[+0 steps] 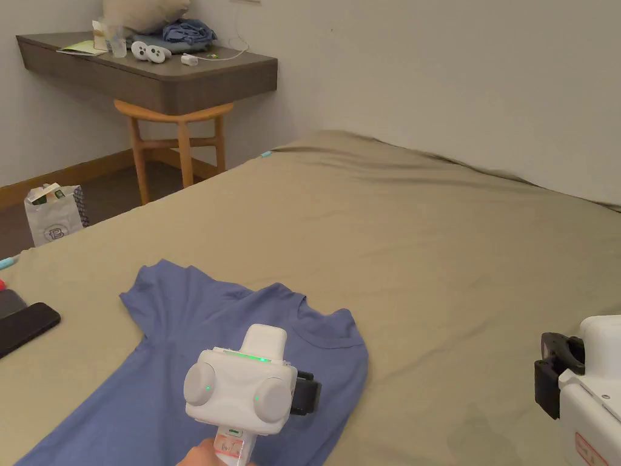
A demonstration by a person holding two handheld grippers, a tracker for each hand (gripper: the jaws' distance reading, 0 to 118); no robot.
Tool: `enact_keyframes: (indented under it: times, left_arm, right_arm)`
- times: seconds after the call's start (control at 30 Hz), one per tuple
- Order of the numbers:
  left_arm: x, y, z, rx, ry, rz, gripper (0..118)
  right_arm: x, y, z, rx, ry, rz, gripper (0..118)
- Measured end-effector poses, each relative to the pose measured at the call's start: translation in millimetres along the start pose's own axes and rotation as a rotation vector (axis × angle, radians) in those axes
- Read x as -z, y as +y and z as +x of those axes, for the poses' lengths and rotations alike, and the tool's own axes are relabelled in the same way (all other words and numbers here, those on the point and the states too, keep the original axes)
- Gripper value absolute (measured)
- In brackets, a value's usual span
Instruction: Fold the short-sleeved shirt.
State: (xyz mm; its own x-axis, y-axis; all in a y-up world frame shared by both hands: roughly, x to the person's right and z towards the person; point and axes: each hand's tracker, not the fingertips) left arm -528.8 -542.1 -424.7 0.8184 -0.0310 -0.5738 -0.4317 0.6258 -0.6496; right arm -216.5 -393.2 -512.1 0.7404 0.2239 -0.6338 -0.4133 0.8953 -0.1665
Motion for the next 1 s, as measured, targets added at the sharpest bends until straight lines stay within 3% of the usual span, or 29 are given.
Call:
enact_keyframes:
  times: [0.1,0.17,0.2,0.23,0.27,0.3,0.4,0.53,0.63,0.8,1.0]
  left_arm:
    - [29,-5,0,0.053,0.044,-0.097,115]
    - [19,-13,-8,0.04,-0.054,-0.023,99]
    - [14,-13,-10,0.049,-0.068,-0.007,78]
    - [7,-15,-13,0.099,-0.041,-0.003,33]
    - [5,-13,-17,0.124,-0.01,0.0,5]
    - [7,-11,-23,0.113,0.027,0.005,5]
    - [10,-9,-34,0.005,-0.077,-0.032,5]
    - [-5,-12,-22,0.066,-0.044,0.012,5]
    - [-32,-7,-9,-0.002,-0.167,0.067,5]
    - [-74,8,67,0.171,-0.208,0.128,5]
    - [-103,-1,203,0.331,-0.434,0.111,5]
  right_arm:
    - [13,-15,11,0.008,0.003,-0.031,3]
    - [16,-22,17,0.013,0.008,-0.041,3]
    - [16,-24,20,0.018,0.008,-0.045,3]
    - [17,-27,23,0.031,0.011,-0.047,3]
    - [17,-28,27,0.046,0.016,-0.049,3]
    - [16,-30,31,0.057,0.02,-0.052,3]
    - [8,-38,37,0.074,0.004,-0.046,3]
    - [-5,-42,58,0.111,-0.018,-0.049,3]
    - [-29,-47,81,0.179,-0.062,-0.022,3]
    - [-90,-57,128,0.187,-0.194,0.005,3]
    - [-183,-84,191,0.221,-0.387,0.015,3]
